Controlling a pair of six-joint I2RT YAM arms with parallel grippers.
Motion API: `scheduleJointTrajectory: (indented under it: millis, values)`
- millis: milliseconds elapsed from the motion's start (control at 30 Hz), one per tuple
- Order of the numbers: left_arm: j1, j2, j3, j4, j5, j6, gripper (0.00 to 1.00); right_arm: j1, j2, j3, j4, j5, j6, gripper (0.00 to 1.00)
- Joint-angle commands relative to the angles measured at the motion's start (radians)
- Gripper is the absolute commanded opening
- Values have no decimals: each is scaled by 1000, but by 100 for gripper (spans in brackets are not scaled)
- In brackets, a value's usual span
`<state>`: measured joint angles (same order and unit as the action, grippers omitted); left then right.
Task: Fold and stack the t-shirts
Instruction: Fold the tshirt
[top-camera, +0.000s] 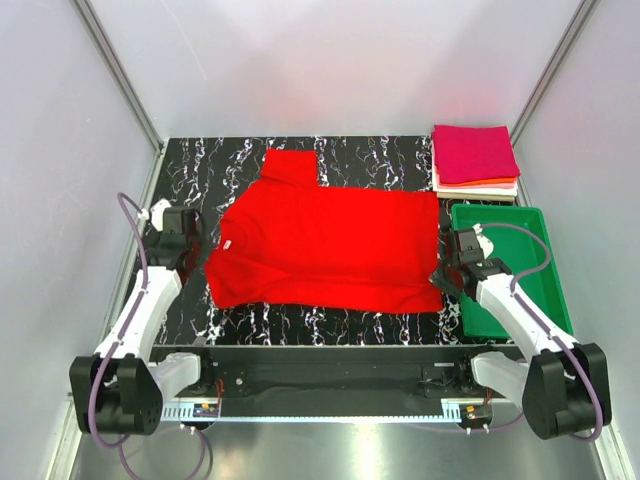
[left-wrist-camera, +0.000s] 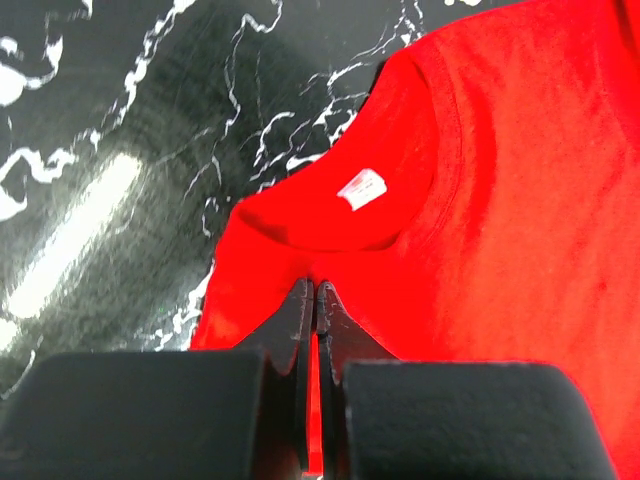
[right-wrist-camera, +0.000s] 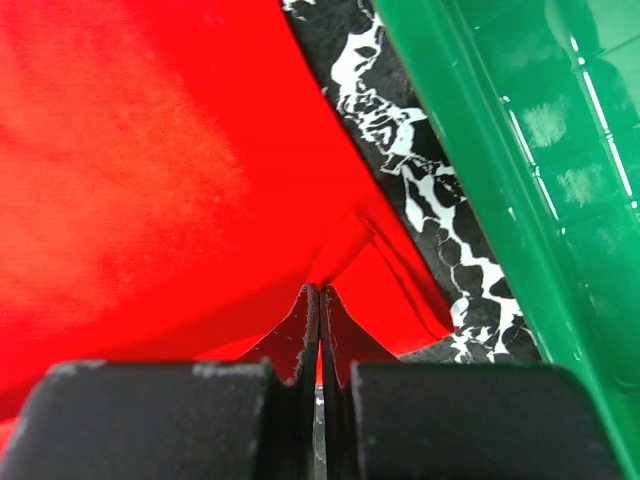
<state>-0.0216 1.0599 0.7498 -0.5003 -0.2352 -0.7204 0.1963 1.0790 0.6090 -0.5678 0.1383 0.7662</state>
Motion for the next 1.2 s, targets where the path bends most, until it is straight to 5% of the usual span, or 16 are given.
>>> scheduleJointTrajectory:
  millis: [0,1167]
  values:
    - [3,44,77,74,-6,73,0,2,35,50,23,66,-13,0]
    - [3,433,281,55,39,191,0,2,165,149,55,130,-140,0]
